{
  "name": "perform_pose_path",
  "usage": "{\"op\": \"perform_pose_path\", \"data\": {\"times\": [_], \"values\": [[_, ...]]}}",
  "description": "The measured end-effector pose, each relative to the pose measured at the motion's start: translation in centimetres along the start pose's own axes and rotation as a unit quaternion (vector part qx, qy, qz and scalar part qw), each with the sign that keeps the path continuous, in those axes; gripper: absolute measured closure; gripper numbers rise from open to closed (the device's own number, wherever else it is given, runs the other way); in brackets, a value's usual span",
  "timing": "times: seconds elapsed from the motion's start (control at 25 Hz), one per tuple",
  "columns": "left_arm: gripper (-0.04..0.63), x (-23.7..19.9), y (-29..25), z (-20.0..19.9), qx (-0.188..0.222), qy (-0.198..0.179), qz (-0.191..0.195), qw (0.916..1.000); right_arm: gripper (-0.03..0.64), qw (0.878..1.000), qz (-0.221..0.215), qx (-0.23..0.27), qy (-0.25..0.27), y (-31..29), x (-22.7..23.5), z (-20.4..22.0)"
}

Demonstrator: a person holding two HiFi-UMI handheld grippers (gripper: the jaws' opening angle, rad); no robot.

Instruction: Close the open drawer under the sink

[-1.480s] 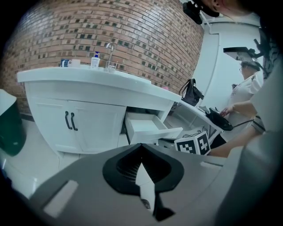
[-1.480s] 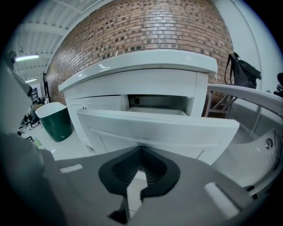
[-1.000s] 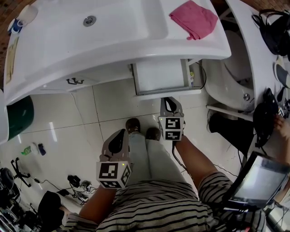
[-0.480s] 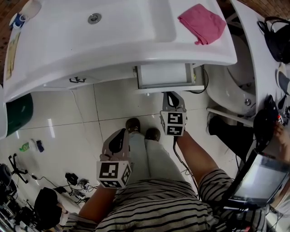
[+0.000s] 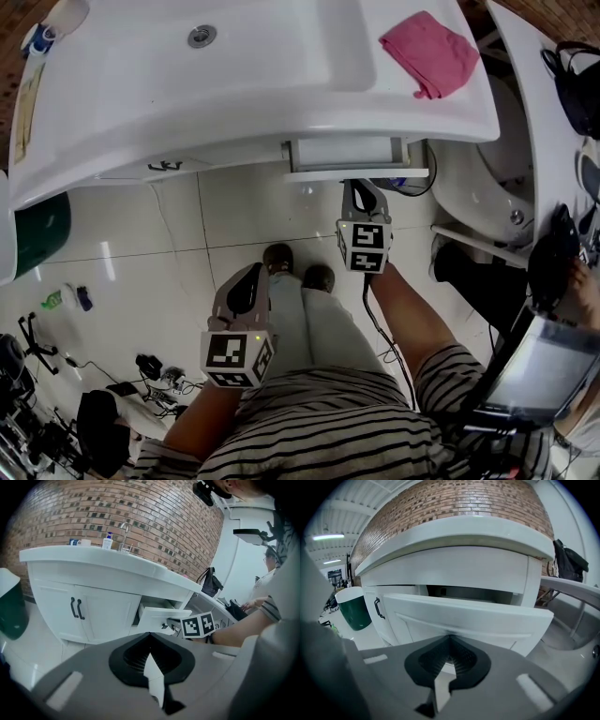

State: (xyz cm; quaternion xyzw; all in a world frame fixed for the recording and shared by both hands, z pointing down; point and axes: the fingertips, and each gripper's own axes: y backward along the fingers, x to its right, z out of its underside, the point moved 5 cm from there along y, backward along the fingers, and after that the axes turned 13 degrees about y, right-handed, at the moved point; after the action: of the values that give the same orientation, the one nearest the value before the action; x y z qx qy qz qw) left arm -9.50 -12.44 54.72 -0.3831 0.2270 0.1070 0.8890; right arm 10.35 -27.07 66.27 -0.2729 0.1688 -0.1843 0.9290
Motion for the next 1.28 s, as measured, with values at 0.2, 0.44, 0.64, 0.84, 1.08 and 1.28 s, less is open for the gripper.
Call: {"op": "perform_pose_path", "data": {"times": [0.2, 0.44, 0.64, 0.84, 1.08, 1.28], "values": [[0.580, -0.3, -0.4, -0.5, 0.002, 0.002, -0.004, 1.0000, 0.617, 1.000, 0.003, 0.005, 0.001, -1.1, 0.5, -0.6], [0.580, -0.5, -0.8, -0.9, 0.003, 0.003, -0.007, 1.0000, 0.617, 1.000, 0.006, 0.010, 0.006, -2.4, 1.1, -1.4], [0.580, -0.6, -1.2, -1.1, 0.007, 0.003, -0.006, 1.0000, 0.617, 1.000, 0.006, 0.015, 0.003, -3.3, 1.3, -1.9], [0.580, -0.7, -1.7, -1.4, 0.011, 0.003, -0.007, 0.9999, 0.617, 1.000, 0.003, 0.018, 0.004, -4.1, 1.8, -2.3], [0.580, -0.9, -2.1, -1.5, 0.016, 0.002, -0.010, 0.9998, 0.617, 1.000, 0.004, 0.024, 0.005, -5.3, 2.3, -3.0], [0.580, -1.2, -2.2, -1.7, 0.020, 0.003, -0.013, 0.9997, 0.617, 1.000, 0.008, 0.029, 0.009, -6.1, 2.8, -3.3]]}}
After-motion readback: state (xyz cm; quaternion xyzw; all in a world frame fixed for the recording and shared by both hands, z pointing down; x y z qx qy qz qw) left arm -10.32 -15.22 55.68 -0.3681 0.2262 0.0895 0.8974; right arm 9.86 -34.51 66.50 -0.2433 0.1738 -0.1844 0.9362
